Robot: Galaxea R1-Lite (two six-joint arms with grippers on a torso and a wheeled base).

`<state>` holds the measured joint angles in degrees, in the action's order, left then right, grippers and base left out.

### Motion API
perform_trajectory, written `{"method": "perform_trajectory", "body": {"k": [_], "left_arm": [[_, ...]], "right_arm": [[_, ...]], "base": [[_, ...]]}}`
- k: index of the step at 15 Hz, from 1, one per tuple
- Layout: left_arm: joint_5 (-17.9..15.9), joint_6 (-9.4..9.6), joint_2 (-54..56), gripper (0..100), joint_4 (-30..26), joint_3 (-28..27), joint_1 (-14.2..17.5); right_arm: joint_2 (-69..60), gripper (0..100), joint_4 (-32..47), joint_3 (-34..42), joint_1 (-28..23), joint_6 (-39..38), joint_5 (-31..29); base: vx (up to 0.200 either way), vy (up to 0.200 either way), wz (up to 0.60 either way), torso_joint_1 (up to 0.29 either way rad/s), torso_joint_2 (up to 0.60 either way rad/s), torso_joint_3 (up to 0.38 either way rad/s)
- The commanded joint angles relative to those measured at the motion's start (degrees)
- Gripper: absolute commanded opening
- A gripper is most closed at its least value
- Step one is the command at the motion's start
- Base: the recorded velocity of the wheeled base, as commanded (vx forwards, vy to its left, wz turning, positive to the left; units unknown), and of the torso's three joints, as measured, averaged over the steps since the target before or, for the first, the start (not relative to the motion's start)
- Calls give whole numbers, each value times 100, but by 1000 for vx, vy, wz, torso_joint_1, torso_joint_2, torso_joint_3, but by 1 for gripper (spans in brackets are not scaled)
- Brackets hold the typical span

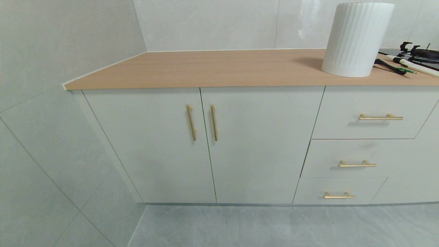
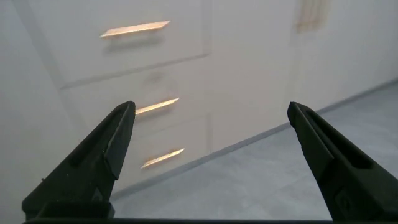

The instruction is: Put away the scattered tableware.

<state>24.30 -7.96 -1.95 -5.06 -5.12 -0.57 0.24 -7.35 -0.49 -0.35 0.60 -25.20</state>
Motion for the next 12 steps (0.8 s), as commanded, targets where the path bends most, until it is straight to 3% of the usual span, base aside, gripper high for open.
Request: {"method": "perform_trajectory", "body": {"k": [1, 2, 3, 4, 7, 12], "left_arm": [[-751, 348, 186, 100, 365, 327, 84], [-1375, 699, 186, 100, 585, 442, 84], [-1990, 840, 195, 100, 567, 494, 84], [-2201, 910, 186, 100, 488, 494, 84], [-2192, 752, 186, 100, 497, 503, 75], [-2192, 796, 186, 100, 497, 503, 75]], "right_arm": [[-24, 100, 498, 49, 0, -139, 366], [-24, 100, 392, 49, 0, -200, 533], [-16, 100, 410, 49, 0, -200, 1122], [-24, 100, 471, 49, 0, -306, 1799], [-16, 100, 709, 49, 0, 37, 2282], [-24, 100, 709, 49, 9, -16, 2300]], "base": [[0, 0, 0, 0, 0, 0], [0, 0, 0, 0, 0, 0], [0, 0, 0, 0, 0, 0], [0, 0, 0, 0, 0, 0], [0, 0, 0, 0, 0, 0], [0, 0, 0, 0, 0, 0]]}}
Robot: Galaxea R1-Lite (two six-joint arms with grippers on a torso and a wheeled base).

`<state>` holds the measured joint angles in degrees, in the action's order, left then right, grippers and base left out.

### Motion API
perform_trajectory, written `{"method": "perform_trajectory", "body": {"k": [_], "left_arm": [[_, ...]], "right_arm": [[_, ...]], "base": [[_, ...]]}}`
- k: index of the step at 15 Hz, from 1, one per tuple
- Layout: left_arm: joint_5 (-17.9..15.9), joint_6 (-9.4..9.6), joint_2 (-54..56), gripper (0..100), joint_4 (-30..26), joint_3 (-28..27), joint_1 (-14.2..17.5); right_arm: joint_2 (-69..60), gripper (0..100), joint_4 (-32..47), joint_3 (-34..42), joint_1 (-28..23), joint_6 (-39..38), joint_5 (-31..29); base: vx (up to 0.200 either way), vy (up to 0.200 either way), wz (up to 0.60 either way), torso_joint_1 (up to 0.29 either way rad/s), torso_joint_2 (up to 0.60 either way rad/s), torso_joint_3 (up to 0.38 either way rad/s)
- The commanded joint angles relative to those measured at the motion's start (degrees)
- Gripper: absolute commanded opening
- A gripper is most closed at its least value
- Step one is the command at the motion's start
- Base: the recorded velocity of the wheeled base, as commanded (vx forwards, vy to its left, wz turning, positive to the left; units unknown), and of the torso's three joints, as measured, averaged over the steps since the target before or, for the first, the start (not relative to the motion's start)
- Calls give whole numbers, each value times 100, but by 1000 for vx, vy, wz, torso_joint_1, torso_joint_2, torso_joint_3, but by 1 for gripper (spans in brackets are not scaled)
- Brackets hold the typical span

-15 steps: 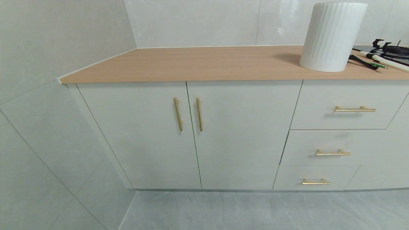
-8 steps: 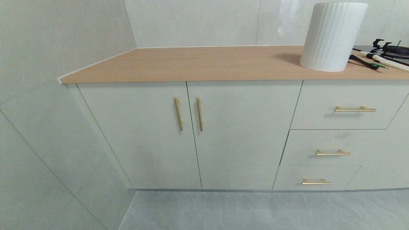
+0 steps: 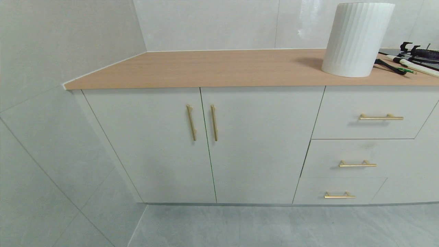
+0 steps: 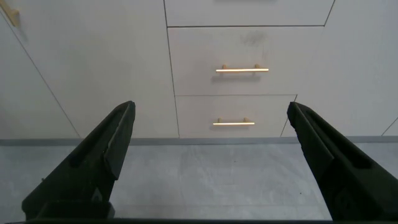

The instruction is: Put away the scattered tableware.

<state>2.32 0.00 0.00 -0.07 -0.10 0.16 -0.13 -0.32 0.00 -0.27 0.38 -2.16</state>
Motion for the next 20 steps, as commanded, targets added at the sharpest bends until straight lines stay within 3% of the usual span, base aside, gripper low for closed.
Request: {"method": "perform_trajectory", "body": {"k": [1, 8, 20], "left_arm": [[-3, 9, -9, 100, -1, 1, 2], [-3, 18, -9, 100, -1, 1, 2], [-3, -26, -9, 100, -1, 1, 2]], "right_arm": [[13, 100, 5, 0, 0, -64, -4], [13, 100, 5, 0, 0, -82, -13], [13, 100, 5, 0, 0, -82, -13]], "base": [[0, 0, 0, 0, 0, 0], [0, 0, 0, 0, 0, 0], [0, -200, 0, 3, 4, 2]]}}
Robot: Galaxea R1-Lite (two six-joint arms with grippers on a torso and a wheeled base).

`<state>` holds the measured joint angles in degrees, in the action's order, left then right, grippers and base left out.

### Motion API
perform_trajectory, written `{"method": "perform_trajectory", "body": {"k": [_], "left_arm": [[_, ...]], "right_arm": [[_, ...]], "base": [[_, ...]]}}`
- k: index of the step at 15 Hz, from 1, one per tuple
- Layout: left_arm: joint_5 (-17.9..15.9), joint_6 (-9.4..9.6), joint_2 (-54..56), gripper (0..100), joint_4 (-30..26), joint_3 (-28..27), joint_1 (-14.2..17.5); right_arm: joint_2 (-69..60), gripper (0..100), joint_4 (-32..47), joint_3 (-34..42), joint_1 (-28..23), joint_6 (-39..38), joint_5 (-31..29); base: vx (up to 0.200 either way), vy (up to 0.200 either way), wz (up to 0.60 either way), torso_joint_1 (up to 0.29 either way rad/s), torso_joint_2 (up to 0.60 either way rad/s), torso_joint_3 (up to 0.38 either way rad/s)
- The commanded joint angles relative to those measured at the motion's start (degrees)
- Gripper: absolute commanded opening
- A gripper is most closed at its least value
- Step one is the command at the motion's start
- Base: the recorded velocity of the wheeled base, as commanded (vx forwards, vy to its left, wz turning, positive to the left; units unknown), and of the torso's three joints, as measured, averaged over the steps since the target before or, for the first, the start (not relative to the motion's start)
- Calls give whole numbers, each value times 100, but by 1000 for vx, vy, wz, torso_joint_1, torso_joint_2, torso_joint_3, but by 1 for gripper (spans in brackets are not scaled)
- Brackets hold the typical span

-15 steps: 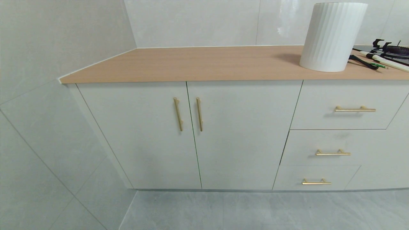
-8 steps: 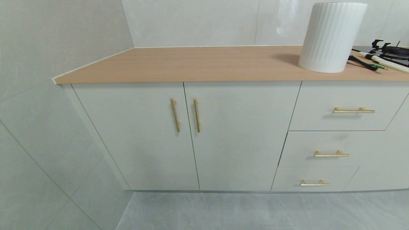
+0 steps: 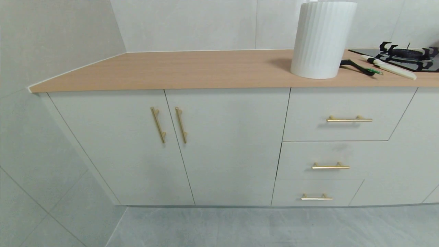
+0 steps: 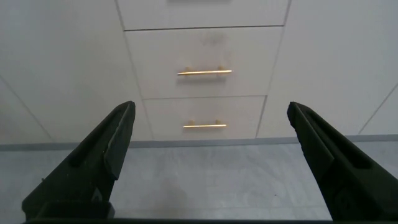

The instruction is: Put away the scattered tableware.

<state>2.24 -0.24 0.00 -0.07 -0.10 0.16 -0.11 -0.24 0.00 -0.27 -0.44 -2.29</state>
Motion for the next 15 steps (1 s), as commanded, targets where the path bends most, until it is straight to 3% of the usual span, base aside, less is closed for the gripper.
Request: {"method": "perform_trajectory", "body": {"k": [1, 9, 13, 15], "left_arm": [[4, -2, 0, 100, -1, 1, 2], [4, -2, -9, 100, -1, 1, 2], [4, -2, -9, 100, -1, 1, 2], [4, -2, -9, 100, -1, 1, 2]], "right_arm": [[11, 100, -2, 0, 0, 0, 1], [11, 100, -2, 0, 0, 0, 1], [11, 100, -2, 0, 0, 0, 1], [11, 100, -2, 0, 0, 0, 1]], "base": [[0, -200, 0, 2, 7, 2], [0, 0, 0, 0, 0, 0], [200, 0, 0, -2, 4, 2], [0, 0, 0, 0, 0, 0]]}}
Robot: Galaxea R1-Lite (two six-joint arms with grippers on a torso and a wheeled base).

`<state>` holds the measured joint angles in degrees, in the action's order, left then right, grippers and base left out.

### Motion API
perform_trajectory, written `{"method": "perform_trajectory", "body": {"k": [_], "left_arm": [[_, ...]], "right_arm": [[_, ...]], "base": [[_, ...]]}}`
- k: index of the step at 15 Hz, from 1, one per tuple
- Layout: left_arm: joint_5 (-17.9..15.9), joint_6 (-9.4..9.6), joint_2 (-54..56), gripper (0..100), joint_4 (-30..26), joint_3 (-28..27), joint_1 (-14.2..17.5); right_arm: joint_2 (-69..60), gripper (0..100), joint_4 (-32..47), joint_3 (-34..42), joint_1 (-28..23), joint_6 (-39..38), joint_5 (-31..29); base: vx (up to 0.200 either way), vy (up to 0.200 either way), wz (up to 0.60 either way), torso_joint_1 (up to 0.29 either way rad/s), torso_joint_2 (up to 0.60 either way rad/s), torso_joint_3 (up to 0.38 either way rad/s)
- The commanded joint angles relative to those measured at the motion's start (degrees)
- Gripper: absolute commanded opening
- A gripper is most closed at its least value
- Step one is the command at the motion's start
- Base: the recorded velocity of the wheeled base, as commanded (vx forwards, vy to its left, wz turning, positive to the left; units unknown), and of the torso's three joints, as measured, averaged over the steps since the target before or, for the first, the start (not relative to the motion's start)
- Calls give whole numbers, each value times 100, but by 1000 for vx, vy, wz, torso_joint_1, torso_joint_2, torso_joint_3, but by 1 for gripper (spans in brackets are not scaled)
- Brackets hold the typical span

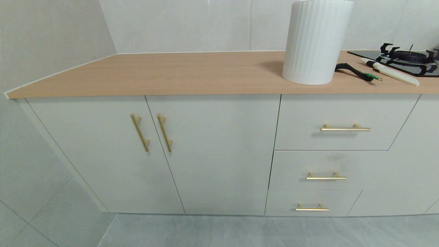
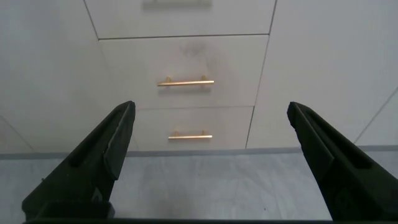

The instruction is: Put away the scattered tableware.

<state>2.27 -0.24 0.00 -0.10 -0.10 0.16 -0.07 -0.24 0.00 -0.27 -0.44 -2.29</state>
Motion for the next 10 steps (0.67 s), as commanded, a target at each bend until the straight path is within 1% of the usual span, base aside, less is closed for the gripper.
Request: {"method": "perform_trajectory", "body": {"k": [1, 10], "left_arm": [[2, -2, -9, 100, 1, 1, 2], [2, -2, 0, 100, 1, 1, 2]], "right_arm": [[7, 100, -2, 0, 0, 0, 1], [16, 100, -2, 0, 0, 9, 9]], "base": [[0, 0, 0, 0, 0, 0], [0, 0, 0, 0, 0, 0]]}}
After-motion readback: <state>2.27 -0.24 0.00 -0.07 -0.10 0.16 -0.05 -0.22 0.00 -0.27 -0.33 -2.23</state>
